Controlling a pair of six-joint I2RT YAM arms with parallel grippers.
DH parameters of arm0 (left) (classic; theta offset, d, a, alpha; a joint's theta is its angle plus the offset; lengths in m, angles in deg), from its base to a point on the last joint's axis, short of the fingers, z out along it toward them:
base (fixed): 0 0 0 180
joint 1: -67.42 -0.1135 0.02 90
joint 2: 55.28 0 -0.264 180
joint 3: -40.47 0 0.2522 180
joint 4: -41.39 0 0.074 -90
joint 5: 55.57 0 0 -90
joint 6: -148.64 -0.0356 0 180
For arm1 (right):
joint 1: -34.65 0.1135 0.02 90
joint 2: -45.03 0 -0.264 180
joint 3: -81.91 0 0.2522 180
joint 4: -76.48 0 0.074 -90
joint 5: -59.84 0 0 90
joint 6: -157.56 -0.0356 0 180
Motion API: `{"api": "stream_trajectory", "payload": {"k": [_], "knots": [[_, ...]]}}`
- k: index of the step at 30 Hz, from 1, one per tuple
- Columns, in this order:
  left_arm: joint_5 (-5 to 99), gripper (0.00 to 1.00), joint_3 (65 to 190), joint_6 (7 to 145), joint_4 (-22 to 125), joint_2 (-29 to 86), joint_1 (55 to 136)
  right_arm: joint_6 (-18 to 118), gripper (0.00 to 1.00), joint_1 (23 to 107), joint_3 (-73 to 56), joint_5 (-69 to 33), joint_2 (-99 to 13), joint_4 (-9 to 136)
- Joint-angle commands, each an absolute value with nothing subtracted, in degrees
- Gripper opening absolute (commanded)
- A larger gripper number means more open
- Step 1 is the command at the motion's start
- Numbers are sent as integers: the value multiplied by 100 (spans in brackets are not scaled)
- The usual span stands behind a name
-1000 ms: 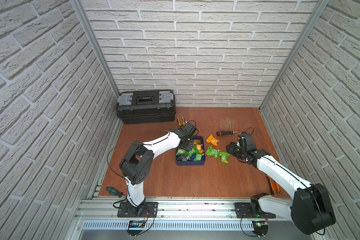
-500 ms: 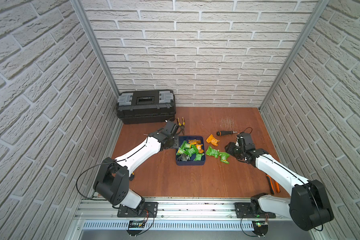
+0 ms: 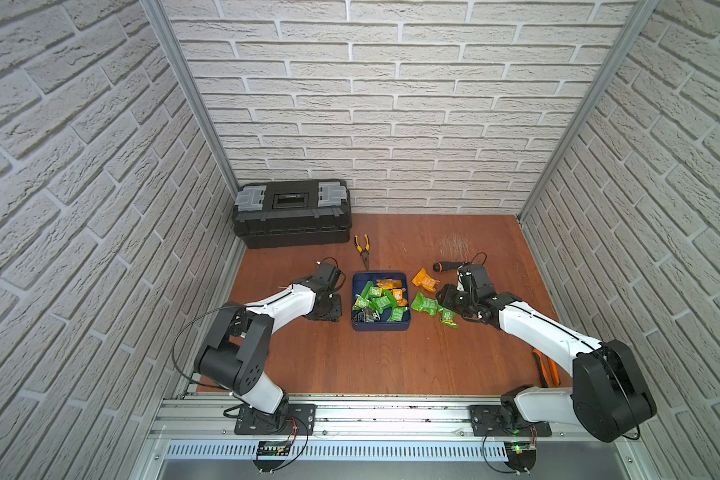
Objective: Take the cookies out of the storage box
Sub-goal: Place the cookie at the center of the board.
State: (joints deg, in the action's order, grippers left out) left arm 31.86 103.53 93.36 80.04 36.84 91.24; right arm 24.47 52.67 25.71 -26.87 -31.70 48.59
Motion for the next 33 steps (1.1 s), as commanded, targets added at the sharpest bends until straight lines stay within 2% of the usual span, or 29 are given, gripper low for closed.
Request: {"api": "stream_trajectory", "payload": {"k": [1,3,5,7,14,21,33], "knots": [[3150,32,10385,9345,7707,3870,9132,2480,49,5421,2353,-2783,-3194,4961],[3118,34,10387,9345,7688,3935,9128,2574,50,5496,2277,-2846,-3193,4859],[3116,43,10383,9348,7702,3965,9132,2652,50,5559,2195,-2867,-3204,4784],[3118,46,10372,9370,7700,3909,9131,2786,50,5636,2090,-2897,-3211,4693],[2877,60,10356,9407,7677,2965,9196,3491,51,6157,1293,-3069,-3482,4094],[2824,58,10370,9804,7613,2282,9169,4388,51,6894,376,-2535,-4268,3923],[3984,54,9390,10987,6246,1767,8608,5642,53,7692,-1159,-1527,-6016,2990]]}}
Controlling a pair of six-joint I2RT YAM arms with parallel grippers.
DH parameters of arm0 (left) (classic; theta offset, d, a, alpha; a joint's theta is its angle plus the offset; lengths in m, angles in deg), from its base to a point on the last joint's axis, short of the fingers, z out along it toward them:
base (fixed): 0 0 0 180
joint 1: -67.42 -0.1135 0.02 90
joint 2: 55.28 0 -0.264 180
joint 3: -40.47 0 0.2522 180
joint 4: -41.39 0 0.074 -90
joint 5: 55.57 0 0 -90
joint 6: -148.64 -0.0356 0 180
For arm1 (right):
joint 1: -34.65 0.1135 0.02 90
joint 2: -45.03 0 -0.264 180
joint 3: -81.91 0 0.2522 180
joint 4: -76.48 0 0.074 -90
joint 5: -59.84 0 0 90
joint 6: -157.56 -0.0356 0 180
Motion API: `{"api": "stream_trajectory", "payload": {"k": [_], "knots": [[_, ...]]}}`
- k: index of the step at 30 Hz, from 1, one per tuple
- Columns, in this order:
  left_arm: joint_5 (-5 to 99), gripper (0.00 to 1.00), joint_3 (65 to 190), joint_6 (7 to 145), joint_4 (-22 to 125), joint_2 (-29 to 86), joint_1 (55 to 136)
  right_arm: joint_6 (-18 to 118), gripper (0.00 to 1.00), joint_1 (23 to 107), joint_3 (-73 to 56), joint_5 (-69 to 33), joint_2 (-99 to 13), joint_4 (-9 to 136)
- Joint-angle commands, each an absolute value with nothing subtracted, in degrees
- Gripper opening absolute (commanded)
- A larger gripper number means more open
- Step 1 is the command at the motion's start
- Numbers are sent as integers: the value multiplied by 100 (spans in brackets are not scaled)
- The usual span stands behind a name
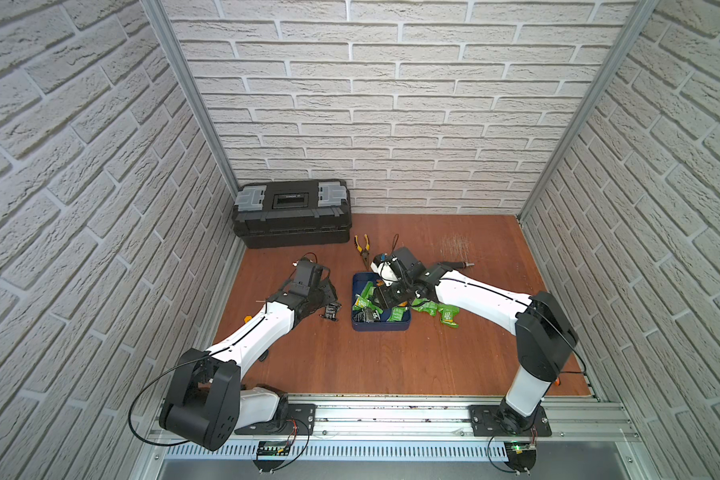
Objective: Take the cookies out of the storage box
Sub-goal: Adjust the cookie in the storage box.
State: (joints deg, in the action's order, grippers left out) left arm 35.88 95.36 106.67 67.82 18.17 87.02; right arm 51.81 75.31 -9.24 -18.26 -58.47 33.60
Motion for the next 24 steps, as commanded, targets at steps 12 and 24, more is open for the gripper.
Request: {"api": "stream_trajectory", "payload": {"k": [12,24], "knots": [[3962,54,9264,11049,6287,1740,8533,5904,59,7907,-2166,-1631,-7217,2229],[3777,54,9315,11099,6459,1706,8510,5616,48,7945,-2541,-3047,-7550,2065]]}}
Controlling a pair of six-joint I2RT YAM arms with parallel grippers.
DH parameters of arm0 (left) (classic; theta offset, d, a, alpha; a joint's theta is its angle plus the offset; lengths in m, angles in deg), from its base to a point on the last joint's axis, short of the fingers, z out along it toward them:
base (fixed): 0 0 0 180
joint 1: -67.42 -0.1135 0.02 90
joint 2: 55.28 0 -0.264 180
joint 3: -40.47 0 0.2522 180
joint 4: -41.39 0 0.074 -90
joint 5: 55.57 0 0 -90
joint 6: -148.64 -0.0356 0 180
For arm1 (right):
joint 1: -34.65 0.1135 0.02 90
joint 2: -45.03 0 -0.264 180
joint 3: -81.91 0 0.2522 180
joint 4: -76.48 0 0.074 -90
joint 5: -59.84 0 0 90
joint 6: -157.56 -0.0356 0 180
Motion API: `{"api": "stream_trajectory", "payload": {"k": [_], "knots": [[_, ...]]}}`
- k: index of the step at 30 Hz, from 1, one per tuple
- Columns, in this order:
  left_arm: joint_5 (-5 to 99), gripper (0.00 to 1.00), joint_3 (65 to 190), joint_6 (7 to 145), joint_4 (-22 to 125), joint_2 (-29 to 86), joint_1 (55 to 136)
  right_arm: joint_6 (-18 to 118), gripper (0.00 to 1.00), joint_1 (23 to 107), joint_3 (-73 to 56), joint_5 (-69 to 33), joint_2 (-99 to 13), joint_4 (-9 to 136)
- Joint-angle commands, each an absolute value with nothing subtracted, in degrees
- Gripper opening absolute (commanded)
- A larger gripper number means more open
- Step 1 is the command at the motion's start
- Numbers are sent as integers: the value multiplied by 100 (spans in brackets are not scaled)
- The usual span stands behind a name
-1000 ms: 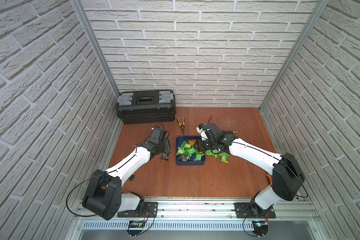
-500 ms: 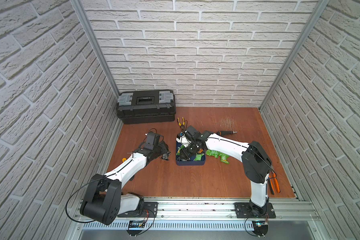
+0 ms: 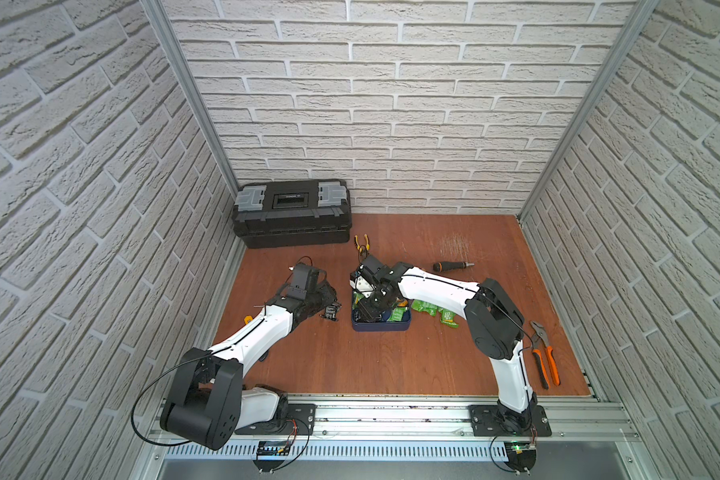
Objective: Take the cookies out of the storage box
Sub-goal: Adjust the cookie in the storage box.
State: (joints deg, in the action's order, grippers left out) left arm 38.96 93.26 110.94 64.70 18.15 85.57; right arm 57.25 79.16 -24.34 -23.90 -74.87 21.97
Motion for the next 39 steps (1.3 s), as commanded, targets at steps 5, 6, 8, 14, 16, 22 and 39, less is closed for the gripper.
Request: {"api": "stream_trajectory", "payload": {"k": [5,6,8,14,16,22,39], "knots": [[3777,54,9342,11094,6473,1742,8515,5427,41,7921,-2638,-3541,-7428,2046],[3777,54,9337,11094,6482,1733,8511,5395,41,7921,-2627,-3569,-7369,2073],[3760,54,9343,11085,6496,1715,8509,5303,41,7913,-2608,-3600,-7213,2140],[3767,54,9307,11073,6482,1696,8509,5106,49,7886,-2569,-3469,-6916,2125],[3807,54,9300,11064,6434,1714,8509,5071,52,7871,-2535,-3357,-6870,2106],[3985,53,9291,10993,6220,1774,8512,4446,53,7637,-2486,-3819,-6684,1795],[4027,53,9334,11094,5936,1791,8544,1231,57,7642,-1544,-3846,-6710,2609]]}}
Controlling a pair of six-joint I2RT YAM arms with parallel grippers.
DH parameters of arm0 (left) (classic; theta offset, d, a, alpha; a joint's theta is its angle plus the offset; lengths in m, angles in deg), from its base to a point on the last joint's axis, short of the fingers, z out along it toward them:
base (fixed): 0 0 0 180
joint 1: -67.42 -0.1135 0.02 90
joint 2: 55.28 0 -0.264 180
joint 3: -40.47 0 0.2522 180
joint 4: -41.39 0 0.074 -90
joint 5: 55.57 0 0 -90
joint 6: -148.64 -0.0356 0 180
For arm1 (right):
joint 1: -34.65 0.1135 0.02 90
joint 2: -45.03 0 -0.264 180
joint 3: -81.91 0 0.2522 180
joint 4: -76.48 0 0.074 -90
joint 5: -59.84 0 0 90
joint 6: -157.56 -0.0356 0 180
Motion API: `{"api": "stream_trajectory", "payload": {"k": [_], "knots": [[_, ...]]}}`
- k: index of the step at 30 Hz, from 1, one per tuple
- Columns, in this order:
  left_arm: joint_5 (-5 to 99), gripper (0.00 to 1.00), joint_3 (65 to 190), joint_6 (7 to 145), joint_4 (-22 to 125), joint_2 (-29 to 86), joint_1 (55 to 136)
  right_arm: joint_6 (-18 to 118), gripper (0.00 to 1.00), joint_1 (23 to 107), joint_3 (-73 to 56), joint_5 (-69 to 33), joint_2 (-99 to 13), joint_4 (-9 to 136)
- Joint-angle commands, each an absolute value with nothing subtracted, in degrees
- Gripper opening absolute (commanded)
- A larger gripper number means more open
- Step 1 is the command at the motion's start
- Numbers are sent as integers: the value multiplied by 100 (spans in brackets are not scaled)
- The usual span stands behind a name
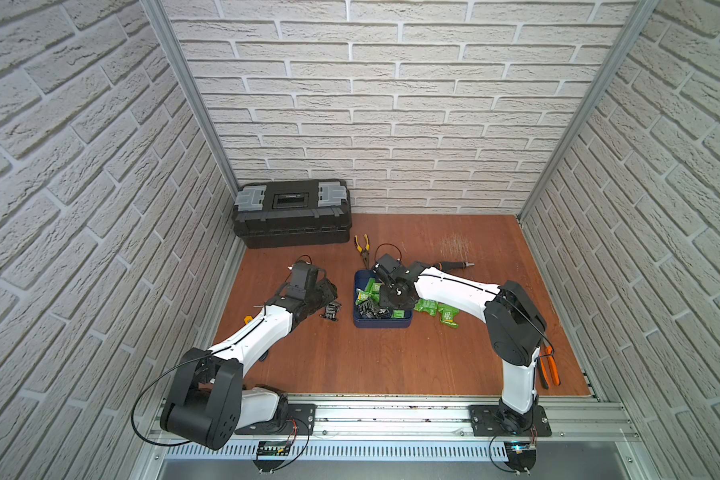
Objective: Take the cookies out of the storage box
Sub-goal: Adjust the cookie in the storage box, then pick up the cookie from the storage box.
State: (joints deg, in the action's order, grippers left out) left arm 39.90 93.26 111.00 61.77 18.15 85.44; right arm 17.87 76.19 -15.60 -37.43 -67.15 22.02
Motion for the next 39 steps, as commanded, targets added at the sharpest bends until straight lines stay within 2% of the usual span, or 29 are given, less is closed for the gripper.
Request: {"api": "stream_trajectory", "payload": {"k": [1,23,30,37,39], "knots": [[4023,53,9333,11091,5940,1792,8544,1212,57,7640,-1542,-3879,-6744,2678],[4132,53,9307,11075,5906,1842,8557,704,55,7581,-1179,-4086,-7053,3451],[4137,53,9302,11056,5940,1802,8553,915,39,7527,-1195,-4100,-7025,3776],[4111,53,9305,11081,5963,1784,8558,884,17,7534,-872,-3863,-6440,3932],[4107,53,9308,11085,5953,1787,8553,884,13,7532,-750,-3843,-6286,3925]]}}
